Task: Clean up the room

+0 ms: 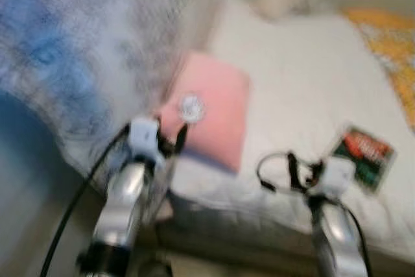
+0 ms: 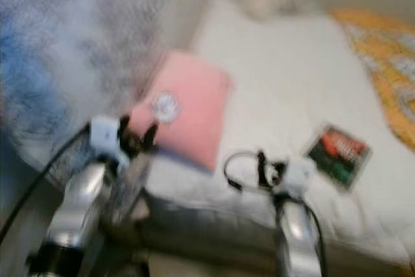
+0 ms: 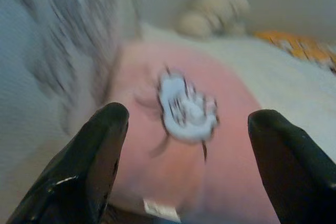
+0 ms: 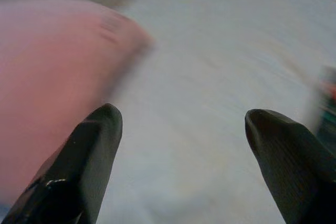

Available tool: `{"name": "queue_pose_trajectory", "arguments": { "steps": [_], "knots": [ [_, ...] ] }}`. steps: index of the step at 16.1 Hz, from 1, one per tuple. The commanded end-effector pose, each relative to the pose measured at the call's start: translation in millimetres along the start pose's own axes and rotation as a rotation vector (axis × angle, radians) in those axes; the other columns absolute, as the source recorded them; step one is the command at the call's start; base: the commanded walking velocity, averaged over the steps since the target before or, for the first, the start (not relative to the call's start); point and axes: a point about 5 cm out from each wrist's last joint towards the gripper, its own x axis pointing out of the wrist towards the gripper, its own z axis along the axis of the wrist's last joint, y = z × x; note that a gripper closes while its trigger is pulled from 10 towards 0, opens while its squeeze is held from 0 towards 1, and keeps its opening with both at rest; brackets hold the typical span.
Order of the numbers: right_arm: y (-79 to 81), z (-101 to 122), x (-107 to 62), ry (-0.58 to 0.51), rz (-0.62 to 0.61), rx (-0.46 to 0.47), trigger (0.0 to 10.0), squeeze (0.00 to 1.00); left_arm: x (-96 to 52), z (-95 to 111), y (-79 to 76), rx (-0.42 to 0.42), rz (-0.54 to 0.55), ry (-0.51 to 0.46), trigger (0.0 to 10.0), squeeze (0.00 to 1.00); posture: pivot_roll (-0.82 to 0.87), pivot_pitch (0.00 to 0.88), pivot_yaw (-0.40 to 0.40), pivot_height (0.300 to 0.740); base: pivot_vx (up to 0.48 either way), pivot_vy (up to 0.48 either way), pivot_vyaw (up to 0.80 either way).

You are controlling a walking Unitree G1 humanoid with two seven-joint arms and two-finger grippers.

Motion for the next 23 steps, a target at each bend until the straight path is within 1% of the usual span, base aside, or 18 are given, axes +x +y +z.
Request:
{"name": "queue_pose_trajectory", "arguments": {
  "steps": [1, 4, 7, 8, 9, 10, 11, 12, 13, 14, 16, 17, 18, 19, 20, 21, 22, 23],
  "knots": [
    [-0.2, -0.6, -0.9, 0.007, 0.001, 0.000, 10.0, 0.00, 3.8, -0.9, -8.5, 0.006, -0.034, 0.017, 10.0, 0.00, 0.10, 0.000, -0.030, 0.740, 0.300, -0.371, 0.00],
    [0.6, 0.7, 2.7, 0.001, -0.022, -0.021, 10.0, 0.00, 4.5, -4.8, -8.0, -0.016, -0.016, 0.026, 10.0, 0.00, 0.09, 0.000, -0.024, 0.740, 0.301, -0.370, 0.00],
    [7.4, 6.9, 10.2, -0.011, -0.009, -0.054, 10.0, 0.00, 15.0, -0.6, -12.2, -0.023, -0.033, 0.009, 10.0, 0.00, 0.08, 0.000, -0.018, 0.740, 0.303, -0.369, 0.00],
    [7.6, 7.9, 11.3, -0.015, -0.011, -0.056, 10.0, 0.00, 16.1, 0.3, -12.1, -0.026, -0.034, 0.001, 10.0, 0.00, 0.08, 0.000, -0.016, 0.740, 0.304, -0.371, 0.00],
    [4.8, 9.1, 10.9, -0.024, -0.029, -0.050, 10.0, 0.00, 14.2, -0.4, -11.1, -0.034, -0.029, -0.005, 10.0, 0.00, 0.08, 0.000, -0.019, 0.740, 0.307, -0.368, 0.00],
    [-0.8, 9.7, 7.4, -0.034, -0.065, -0.069, 10.0, 0.00, 9.7, -2.3, -9.1, -0.034, -0.015, -0.010, 10.0, 0.00, 0.08, 0.000, -0.027, 0.740, 0.304, -0.368, 0.00],
    [-9.4, 7.4, -0.9, -0.032, -0.112, -0.182, 10.0, 0.00, 3.1, -4.4, -7.6, -0.036, -0.006, -0.014, 10.0, 0.00, 0.08, 0.000, -0.033, 0.740, 0.307, -0.364, 0.00],
    [-13.0, 2.8, -7.5, -0.015, -0.118, -0.252, 10.0, 0.00, -0.9, -4.4, -8.4, -0.042, -0.012, -0.024, 10.0, 0.00, 0.08, 0.000, -0.033, 0.740, 0.315, -0.360, 0.00],
    [-14.1, -3.5, -11.9, 0.013, -0.110, -0.294, 10.0, 0.00, -1.5, -4.3, -9.8, -0.031, -0.019, -0.027, 10.0, 0.00, 0.09, 0.000, -0.041, 0.740, 0.322, -0.352, 0.00],
    [-15.1, -8.5, -13.8, 0.041, -0.109, -0.295, 10.0, 0.00, -0.5, -3.1, -13.0, -0.025, -0.037, -0.034, 10.0, 0.00, 0.09, 0.000, -0.042, 0.740, 0.322, -0.352, 0.00],
    [-14.4, -9.7, -13.0, 0.044, -0.115, -0.284, 10.0, 0.00, 0.6, -0.8, -18.0, -0.009, -0.067, -0.047, 10.0, 0.00, 0.09, 0.000, -0.039, 0.740, 0.319, -0.356, 0.00],
    [-9.5, -6.5, -11.1, 0.026, -0.097, -0.281, 10.0, 0.00, -0.1, -0.5, -23.5, -0.009, -0.112, -0.045, 10.0, 0.00, 0.09, 0.000, -0.034, 0.740, 0.319, -0.356, 0.00],
    [-7.5, -6.6, -11.0, 0.026, -0.085, -0.284, 10.0, 0.00, 0.3, -2.4, -25.6, -0.004, -0.132, -0.032, 10.0, 0.00, 0.08, 0.000, -0.034, 0.740, 0.322, -0.349, 0.00],
    [-6.8, -7.2, -11.4, 0.029, -0.083, -0.284, 10.0, 0.00, 1.8, -5.1, -25.7, 0.018, -0.135, -0.014, 10.0, 0.00, 0.08, 0.000, -0.036, 0.740, 0.420, 0.000, -0.80],
    [-6.2, -10.4, -12.0, 0.041, -0.082, -0.275, 10.0, 0.00, 13.0, -16.0, -19.2, 0.077, -0.104, 0.058, 10.0, 0.00, 0.08, 0.000, -0.041, 0.740, 0.000, 0.000, -0.80],
    [-5.6, -13.2, -12.8, 0.049, -0.079, -0.266, 10.0, 0.00, 23.5, -23.8, -8.0, 0.076, -0.033, 0.122, 10.0, 0.00, 0.06, 0.000, -0.042, 0.740, 0.000, 0.000, -0.80],
    [-1.4, -14.4, -13.9, 0.051, -0.049, -0.257, 10.0, 0.00, 36.0, -26.4, 2.4, 0.138, 0.016, 0.165, 10.0, 0.00, 0.05, 0.000, -0.048, 0.740, 0.000, 0.000, -0.80],
    [1.2, -15.4, -13.5, 0.055, -0.033, -0.254, 10.0, 0.00, 41.5, -28.0, 5.9, 0.124, 0.042, 0.199, 10.0, 0.00, 0.04, 0.000, -0.053, 0.740, 0.000, 0.000, -0.80]
  ]
}}
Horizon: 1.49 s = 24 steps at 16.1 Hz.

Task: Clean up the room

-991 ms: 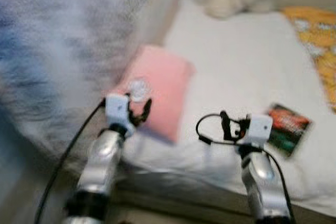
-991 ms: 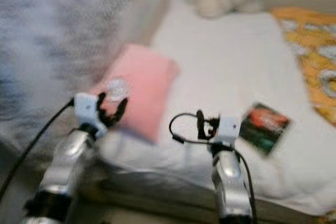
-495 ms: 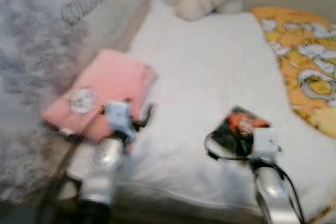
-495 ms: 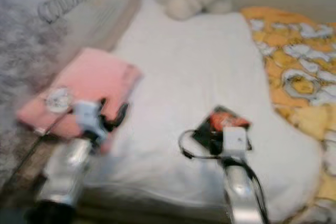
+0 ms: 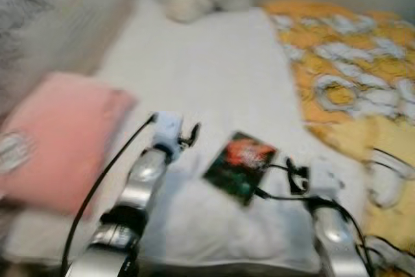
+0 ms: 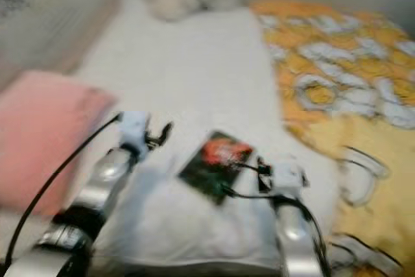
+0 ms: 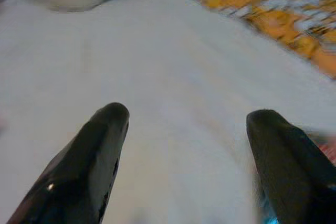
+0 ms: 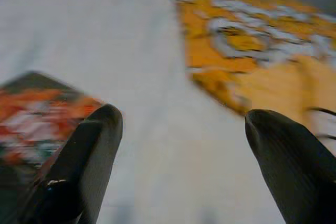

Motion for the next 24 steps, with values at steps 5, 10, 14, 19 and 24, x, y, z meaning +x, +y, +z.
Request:
{"name": "queue_pose_trajectory", "arguments": {
  "steps": [5, 10, 14, 19, 24],
  "knots": [
    [8.9, -9.1, -16.2, 0.045, 0.094, 0.020, 10.0, 0.00, 12.7, -6.2, 8.8, 0.039, 0.079, 0.114, 10.0, 0.00, -0.06, 0.000, -0.079, 0.740, 0.000, 0.000, -0.32],
    [0.5, -25.3, -55.3, 0.112, 0.085, 0.029, 10.0, 0.00, -1.3, -35.6, -22.4, -0.003, -0.115, 0.156, 10.0, 0.00, -0.10, 0.104, -0.076, 0.740, 0.000, 0.000, 0.00],
    [9.4, -40.2, -83.2, 0.191, 0.226, 0.051, 10.0, 0.00, -19.2, -66.3, -34.2, -0.006, -0.142, 0.259, 10.0, 0.00, -0.11, 0.156, -0.087, 0.740, 0.000, 0.000, 0.00],
    [8.5, -42.7, -90.2, 0.215, 0.238, 0.049, 10.0, 0.00, -16.1, -61.1, -32.8, -0.005, -0.143, 0.236, 10.0, 0.00, -0.11, 0.155, -0.088, 0.740, 0.000, 0.000, 0.00],
    [10.5, -49.2, -94.1, 0.251, 0.252, 0.045, 10.0, 0.00, -23.2, -79.4, -36.1, -0.133, -0.117, 0.393, 10.0, 0.00, -0.11, 0.148, -0.082, 0.740, 0.000, 0.000, 0.00]
  ]
}}
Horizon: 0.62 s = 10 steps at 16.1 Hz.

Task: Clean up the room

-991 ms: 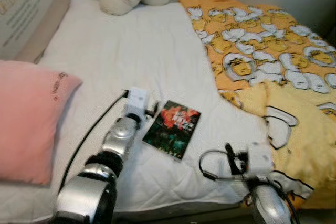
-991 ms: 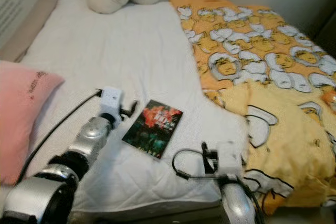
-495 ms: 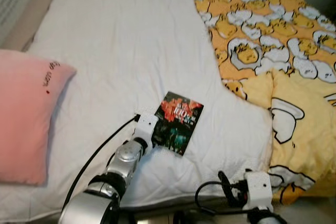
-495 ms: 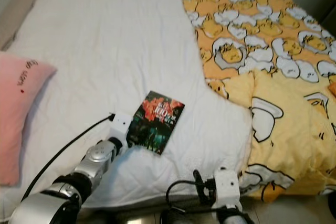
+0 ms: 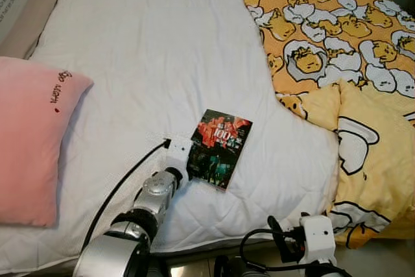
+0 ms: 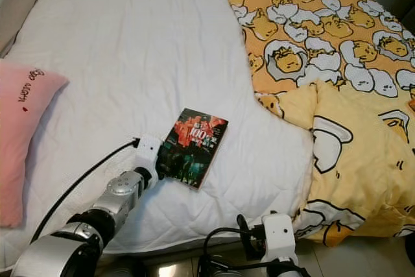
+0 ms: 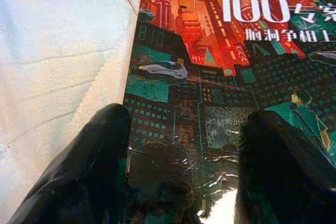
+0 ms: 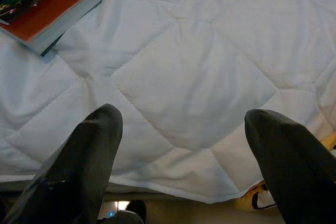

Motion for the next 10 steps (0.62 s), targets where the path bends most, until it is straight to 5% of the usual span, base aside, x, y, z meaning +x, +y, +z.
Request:
{"name": "queue_pose_trajectory", "arguments": {
  "steps": [1, 3, 5, 7, 10],
  "knots": [
    [-4.2, -5.6, -2.0, 0.037, -0.008, -0.004, 10.0, 0.00, -4.3, -24.5, -4.3, -0.071, 0.001, 0.129, 10.0, 0.00, -0.11, 0.145, -0.080, 0.740, 0.000, 0.000, 0.00],
    [-5.6, -7.7, -2.3, 0.049, -0.009, -0.006, 10.0, 0.00, -5.5, -29.3, -1.4, -0.136, 0.019, 0.181, 10.0, 0.00, -0.11, 0.140, -0.077, 0.740, 0.000, 0.000, 0.00],
    [-6.7, -9.5, -2.9, 0.057, -0.012, -0.009, 10.0, 0.00, -7.1, -27.1, 11.2, -0.088, 0.088, 0.193, 10.0, 0.00, -0.11, 0.137, -0.077, 0.740, 0.000, 0.000, 0.00],
    [-7.1, -10.3, -3.3, 0.059, -0.012, -0.013, 10.0, 0.00, -8.1, -12.8, 28.4, 0.105, 0.180, 0.119, 10.0, 0.00, -0.11, 0.133, -0.073, 0.740, 0.000, 0.000, 0.00],
    [-7.4, -18.0, -4.1, 0.086, -0.009, -0.018, 10.0, 0.00, -7.4, -3.3, 28.7, 0.128, 0.170, 0.039, 10.0, 0.00, -0.11, 0.121, -0.072, 0.740, 0.000, 0.000, 0.00]
  ]
}}
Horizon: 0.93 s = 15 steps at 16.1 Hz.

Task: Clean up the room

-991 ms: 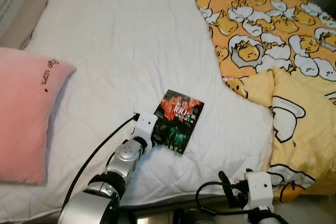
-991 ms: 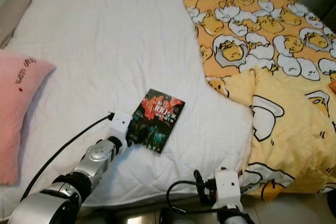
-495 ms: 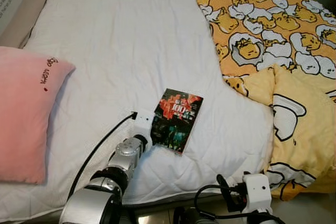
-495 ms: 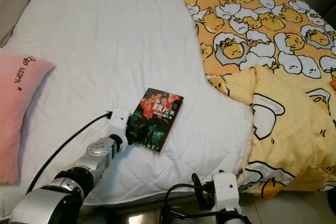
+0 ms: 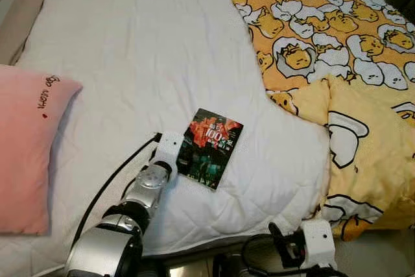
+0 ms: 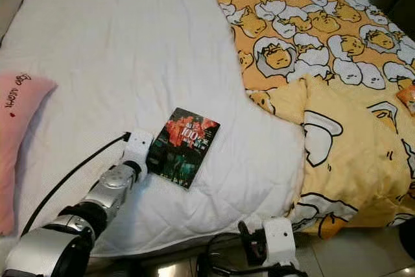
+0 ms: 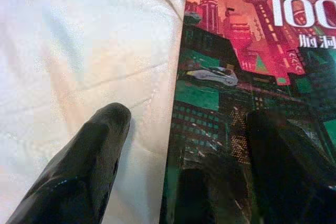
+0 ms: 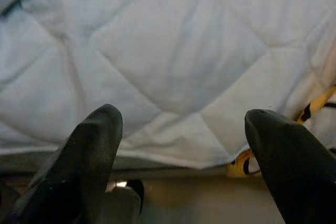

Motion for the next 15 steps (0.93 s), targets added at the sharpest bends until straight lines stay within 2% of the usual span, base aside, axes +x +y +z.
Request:
{"name": "queue_pose_trajectory", "arguments": {
  "steps": [1, 4, 5, 7, 8, 9, 11, 12, 13, 14, 15],
  "knots": [
    [-4.3, -5.1, -1.3, 0.022, -0.006, -0.016, 10.0, 0.00, -3.3, -15.9, -8.0, -0.027, -0.032, 0.070, 10.0, 0.00, -0.11, 0.115, -0.075, 0.740, 0.000, 0.000, 0.00],
    [-5.2, 0.4, 1.2, 0.004, 0.003, -0.022, 10.0, 0.00, -5.0, -27.1, -12.2, -0.142, -0.036, 0.151, 10.0, 0.00, -0.11, 0.110, -0.076, 0.740, 0.000, 0.000, 0.00],
    [-4.4, 8.4, 4.2, -0.033, 0.031, -0.006, 10.0, 0.00, -5.8, -31.1, -21.8, -0.266, -0.097, 0.180, 10.0, 0.00, -0.11, 0.108, -0.078, 0.740, 0.000, 0.000, 0.00],
    [-0.2, 15.9, 6.0, -0.064, 0.080, -0.020, 10.0, 0.00, -3.9, -23.4, -35.1, -0.298, -0.211, 0.142, 10.0, 0.00, -0.11, 0.107, -0.077, 0.740, 0.000, 0.000, 0.00],
    [0.2, 17.1, 6.3, -0.069, 0.085, -0.023, 10.0, 0.00, -3.5, -21.3, -37.2, -0.299, -0.230, 0.131, 10.0, 0.00, -0.11, 0.107, -0.077, 0.740, 0.000, 0.000, 0.00],
    [0.4, 18.6, 7.0, -0.074, 0.090, -0.023, 10.0, 0.00, -3.1, -18.5, -40.6, -0.274, -0.263, 0.117, 10.0, 0.00, -0.11, 0.105, -0.076, 0.740, 0.000, 0.000, 0.00],
    [5.4, 24.7, 9.8, -0.098, 0.133, -0.050, 10.0, 0.00, -4.9, -16.1, -55.5, -0.091, -0.390, 0.094, 10.0, 0.00, -0.10, 0.102, -0.073, 0.740, 0.000, 0.000, 0.00],
    [6.7, 25.1, 10.2, -0.098, 0.142, -0.053, 10.0, 0.00, -7.1, -21.4, -59.9, -0.030, -0.414, 0.111, 10.0, 0.00, -0.10, 0.102, -0.072, 0.740, 0.000, 0.000, 0.00],
    [7.7, 25.1, 11.0, -0.097, 0.148, -0.054, 10.0, 0.00, -9.0, -26.8, -63.0, 0.008, -0.425, 0.134, 8.3, 0.00, -0.09, 0.102, -0.073, 0.740, 0.000, 0.000, 0.00],
    [8.8, 24.8, 12.4, -0.093, 0.153, -0.051, 10.0, 0.00, -12.7, -36.7, -68.2, 0.023, -0.438, 0.177, 0.0, 0.00, -0.09, 0.100, -0.074, 0.740, 0.000, 0.000, 0.00],
    [9.2, 24.7, 13.8, -0.091, 0.155, -0.050, 10.0, 0.00, -14.1, -40.6, -70.8, 0.002, -0.438, 0.197, 0.0, 0.00, -0.09, 0.098, -0.074, 0.740, 0.000, 0.000, 0.00]
  ]
}}
